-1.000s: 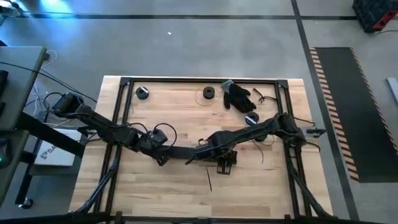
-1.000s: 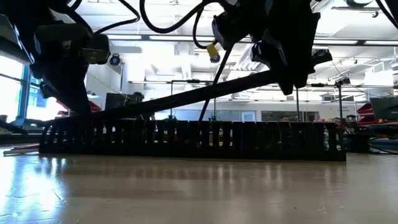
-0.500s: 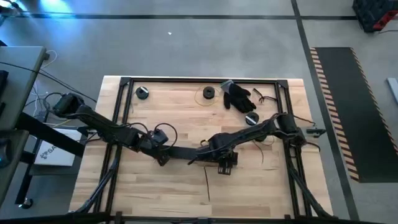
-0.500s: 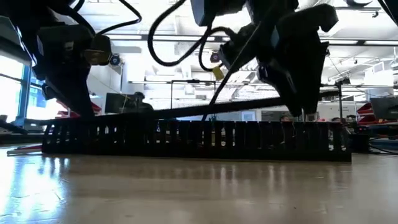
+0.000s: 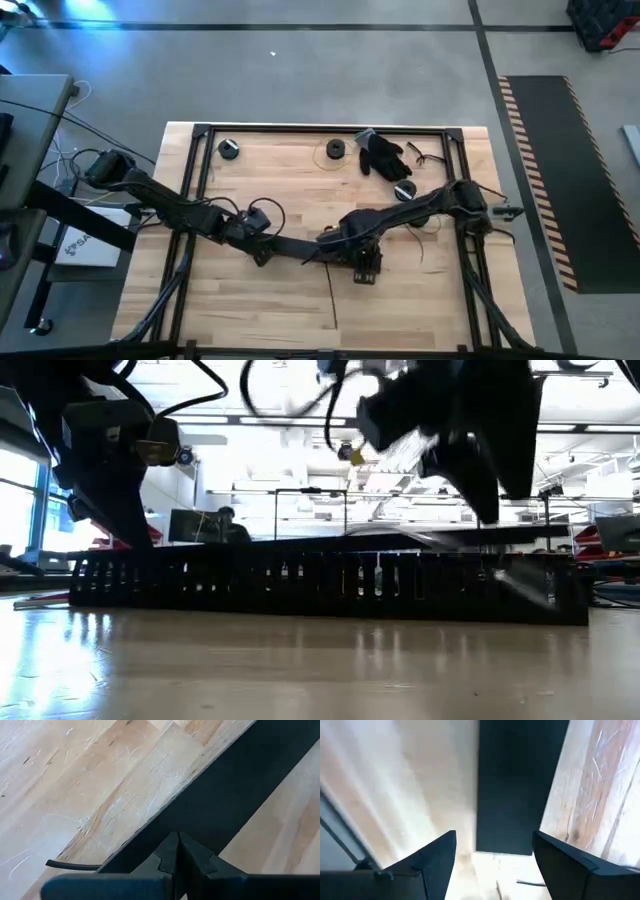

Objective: Ziptie cables
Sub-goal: Close the black cable duct

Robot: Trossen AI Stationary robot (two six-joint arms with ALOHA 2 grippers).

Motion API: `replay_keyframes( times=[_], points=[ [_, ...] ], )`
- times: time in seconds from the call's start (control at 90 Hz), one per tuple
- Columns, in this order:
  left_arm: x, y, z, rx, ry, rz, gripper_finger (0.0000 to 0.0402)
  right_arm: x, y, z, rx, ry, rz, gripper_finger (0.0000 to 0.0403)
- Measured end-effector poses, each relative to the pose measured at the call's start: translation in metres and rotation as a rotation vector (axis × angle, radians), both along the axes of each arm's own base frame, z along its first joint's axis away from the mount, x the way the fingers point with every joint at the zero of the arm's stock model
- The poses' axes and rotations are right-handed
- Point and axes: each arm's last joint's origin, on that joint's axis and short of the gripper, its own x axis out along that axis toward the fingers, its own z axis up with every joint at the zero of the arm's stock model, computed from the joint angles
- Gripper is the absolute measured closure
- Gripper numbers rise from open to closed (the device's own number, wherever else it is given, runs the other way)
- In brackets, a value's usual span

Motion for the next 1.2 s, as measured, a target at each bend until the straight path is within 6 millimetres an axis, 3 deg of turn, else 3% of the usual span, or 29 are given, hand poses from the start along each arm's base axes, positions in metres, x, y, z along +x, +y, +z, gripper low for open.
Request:
replay_keyframes(
  times=[0.133,0.289,0.578,0.633,0.933,1.2],
  points=[
    [0.0,0.0,0.0,0.002,-0.001,0.001,0.0402,-0.001,0.0,0.015,0.036,-0.085,0.001,0.0162],
    [0.0,0.0,0.0,0.004,-0.001,0.001,0.0402,0.012,0.0,0.014,0.043,-0.207,-0.049,0.0192],
    [0.0,0.0,0.0,0.004,-0.001,0.0,0.0402,0.022,-0.004,0.008,-0.09,-0.297,-0.138,0.0374],
    [0.0,0.0,0.0,0.004,-0.001,0.0,0.0402,0.023,-0.004,0.003,-0.09,-0.3,-0.136,0.0393],
    [0.0,0.0,0.0,-0.001,0.001,-0.002,0.0402,0.013,-0.006,-0.043,-0.025,-0.238,-0.26,0.0401],
    [0.001,0.003,0.0,-0.024,0.007,0.005,0.0402,0.012,-0.005,-0.046,0.001,-0.23,-0.268,0.0403]
  ],
)
